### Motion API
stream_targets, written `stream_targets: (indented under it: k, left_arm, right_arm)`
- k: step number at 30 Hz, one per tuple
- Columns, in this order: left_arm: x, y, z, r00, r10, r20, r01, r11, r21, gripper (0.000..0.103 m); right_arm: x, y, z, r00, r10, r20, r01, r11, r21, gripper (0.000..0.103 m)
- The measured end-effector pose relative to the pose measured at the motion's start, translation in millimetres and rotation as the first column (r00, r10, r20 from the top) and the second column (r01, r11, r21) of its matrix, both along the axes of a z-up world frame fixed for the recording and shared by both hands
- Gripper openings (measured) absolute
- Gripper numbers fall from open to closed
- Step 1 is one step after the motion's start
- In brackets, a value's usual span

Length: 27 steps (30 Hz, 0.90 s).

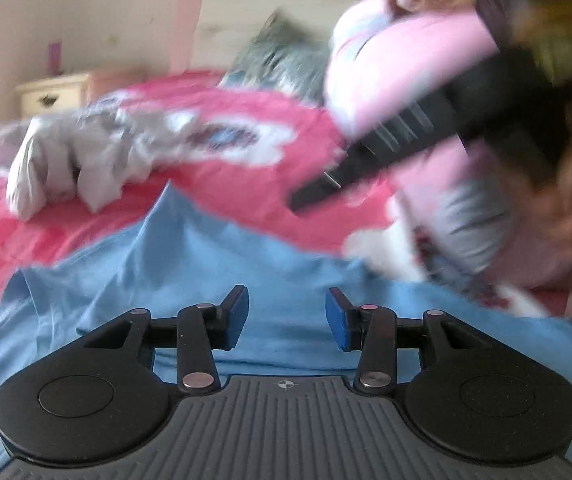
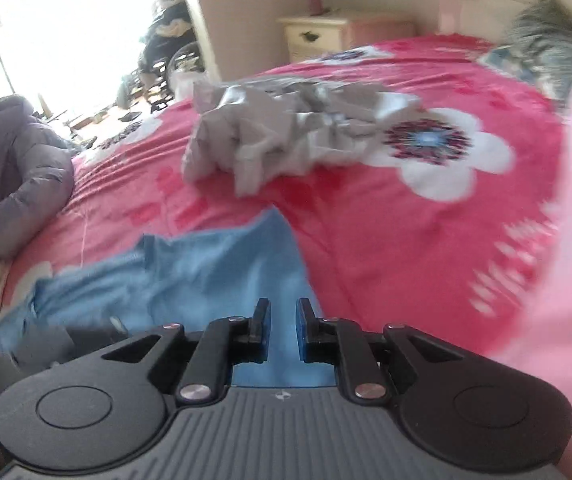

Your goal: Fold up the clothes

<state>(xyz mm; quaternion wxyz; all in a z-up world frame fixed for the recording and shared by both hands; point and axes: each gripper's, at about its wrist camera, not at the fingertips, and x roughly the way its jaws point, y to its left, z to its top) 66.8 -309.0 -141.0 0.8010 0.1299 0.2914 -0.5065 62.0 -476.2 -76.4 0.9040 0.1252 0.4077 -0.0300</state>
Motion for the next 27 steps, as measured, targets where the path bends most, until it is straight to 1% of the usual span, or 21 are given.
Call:
stream_targets:
  k: [2, 4, 5, 6, 9, 11, 12, 13, 14, 15, 17, 18, 20, 22, 24, 25, 26, 27]
  left_arm:
    - [-1, -1, -8, 1.0, 0.02, 0.011, -0.021, 1.0, 0.021, 0.043]
    - [-3, 0, -8, 1.0, 0.025, 0.016, -0.026, 0.999, 0.023, 0.043]
    - [-2, 1, -8, 1.0, 0.025, 0.016, -0.026, 0.999, 0.023, 0.043]
    - [-2, 1, -8, 1.0, 0.026, 0.012, -0.026, 0.999, 0.024, 0.043]
    - [-1, 3, -8, 1.0, 0.027, 0.008, -0.027, 0.999, 0.018, 0.043]
    - [0, 5, -8, 1.0, 0.028, 0.004, -0.028, 1.0, 0.012, 0.043]
    - [0, 6, -7, 1.0, 0.028, -0.001, -0.028, 1.0, 0.009, 0.043]
    - [1, 6, -8, 1.0, 0.029, -0.01, -0.029, 1.0, 0.003, 0.043]
    - [1, 9, -7, 0.999, 0.029, -0.02, -0.029, 1.0, -0.005, 0.043]
    - [2, 11, -7, 0.999, 0.028, -0.034, -0.028, 0.999, -0.015, 0.043]
    - [6, 16, -5, 0.998, 0.023, -0.062, -0.025, 0.999, -0.034, 0.043]
    - [6, 18, -4, 0.997, 0.022, -0.069, -0.025, 0.999, -0.039, 0.043]
    - [10, 19, -3, 0.997, 0.018, -0.078, -0.021, 0.999, -0.043, 0.044]
    - [11, 18, -3, 0.996, 0.02, -0.085, -0.023, 0.999, -0.034, 0.044]
    - [11, 17, -4, 0.996, 0.026, -0.083, -0.028, 0.999, -0.021, 0.044]
    - [11, 16, -3, 0.996, 0.03, -0.082, -0.031, 0.999, -0.016, 0.044]
    - [11, 16, -3, 0.996, 0.037, -0.082, -0.038, 0.999, -0.01, 0.044]
    - [11, 16, -2, 0.995, 0.045, -0.085, -0.046, 0.999, -0.005, 0.044]
  right_arm:
    - [37, -2, -18, 0.999, 0.004, -0.045, -0.002, 0.999, 0.036, 0.014]
    - [74, -5, -38, 0.996, 0.003, -0.09, 0.004, 0.997, 0.078, 0.014]
    - [87, -7, -47, 0.994, -0.004, -0.105, 0.013, 0.996, 0.087, 0.012]
    - [100, -7, -53, 0.994, -0.017, -0.104, 0.025, 0.996, 0.081, 0.01]
    - [125, -16, -55, 0.993, -0.096, -0.066, 0.099, 0.994, 0.047, 0.011]
    - [130, -28, -51, 0.98, -0.19, -0.067, 0.192, 0.981, 0.023, 0.012]
    - [125, -33, -45, 0.973, -0.223, -0.054, 0.224, 0.974, 0.019, 0.017]
    - [116, -38, -36, 0.971, -0.237, -0.035, 0.238, 0.971, 0.031, 0.017]
    - [104, -40, -26, 0.974, -0.225, -0.024, 0.226, 0.973, 0.046, 0.017]
    - [92, -42, -17, 0.978, -0.207, -0.016, 0.208, 0.976, 0.061, 0.017]
    - [62, -40, 2, 0.99, -0.137, -0.018, 0.138, 0.989, 0.049, 0.017]
    - [48, -38, 10, 0.994, -0.101, -0.032, 0.103, 0.994, 0.04, 0.017]
    - [23, -29, 17, 0.995, -0.038, -0.091, 0.04, 0.999, 0.019, 0.017]
    - [6, -21, 10, 0.984, 0.023, -0.174, -0.019, 0.999, 0.026, 0.017]
    - [-5, -12, -9, 0.962, 0.067, -0.266, -0.066, 0.998, 0.013, 0.017]
    - [-9, -8, -21, 0.946, 0.071, -0.318, -0.081, 0.997, -0.019, 0.017]
    - [-14, -4, -32, 0.928, 0.066, -0.368, -0.093, 0.994, -0.057, 0.014]
    - [-20, -1, -37, 0.927, 0.067, -0.37, -0.106, 0.991, -0.087, 0.014]
